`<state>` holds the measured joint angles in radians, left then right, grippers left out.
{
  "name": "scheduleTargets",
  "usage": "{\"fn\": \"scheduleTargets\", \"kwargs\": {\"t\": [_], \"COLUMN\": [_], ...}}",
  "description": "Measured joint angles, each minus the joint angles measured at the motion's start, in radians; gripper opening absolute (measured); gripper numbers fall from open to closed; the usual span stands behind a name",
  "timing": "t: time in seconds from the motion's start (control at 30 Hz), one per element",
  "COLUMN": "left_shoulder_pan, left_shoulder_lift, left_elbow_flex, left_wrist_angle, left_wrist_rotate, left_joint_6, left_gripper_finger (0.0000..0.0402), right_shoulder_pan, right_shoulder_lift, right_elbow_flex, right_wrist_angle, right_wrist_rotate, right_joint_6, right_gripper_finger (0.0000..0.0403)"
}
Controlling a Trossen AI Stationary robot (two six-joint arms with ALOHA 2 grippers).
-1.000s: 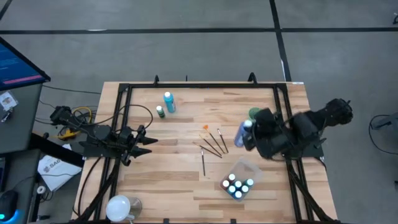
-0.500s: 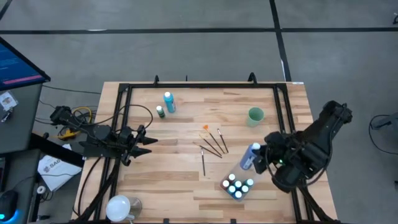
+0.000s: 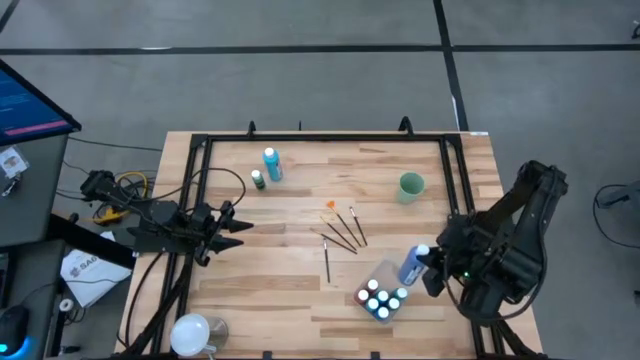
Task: Pick & Place Paint Supplies
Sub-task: Put the blue paint bottle into the transparent bin
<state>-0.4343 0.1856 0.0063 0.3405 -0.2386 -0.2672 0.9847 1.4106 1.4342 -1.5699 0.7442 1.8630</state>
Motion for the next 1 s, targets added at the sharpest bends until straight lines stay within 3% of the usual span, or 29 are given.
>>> {"fn": "scheduleTargets", "kwargs": {"t": [0.27, 1.0], "left_shoulder_pan": [0.000, 0.000], "left_shoulder_lift": [0.000, 0.000], "left_elbow_flex": [0.000, 0.000], "left_wrist_angle": [0.002, 0.014], "left_wrist_rotate": [0.000, 0.000], "left_joint_6": [0.000, 0.000], "left_gripper_finger": [0.0132, 0.0132], "right_shoulder_pan": [0.017, 0.036], "right_shoulder_lift": [0.001, 0.001], "right_elbow_flex": [-0.100, -0.150], "right_wrist_angle": [0.000, 0.063], "right_wrist_rotate": [-0.006, -0.026], "right_joint_6": [0.040, 0.007], "right_gripper_finger": [0.0086, 0.0086]}}
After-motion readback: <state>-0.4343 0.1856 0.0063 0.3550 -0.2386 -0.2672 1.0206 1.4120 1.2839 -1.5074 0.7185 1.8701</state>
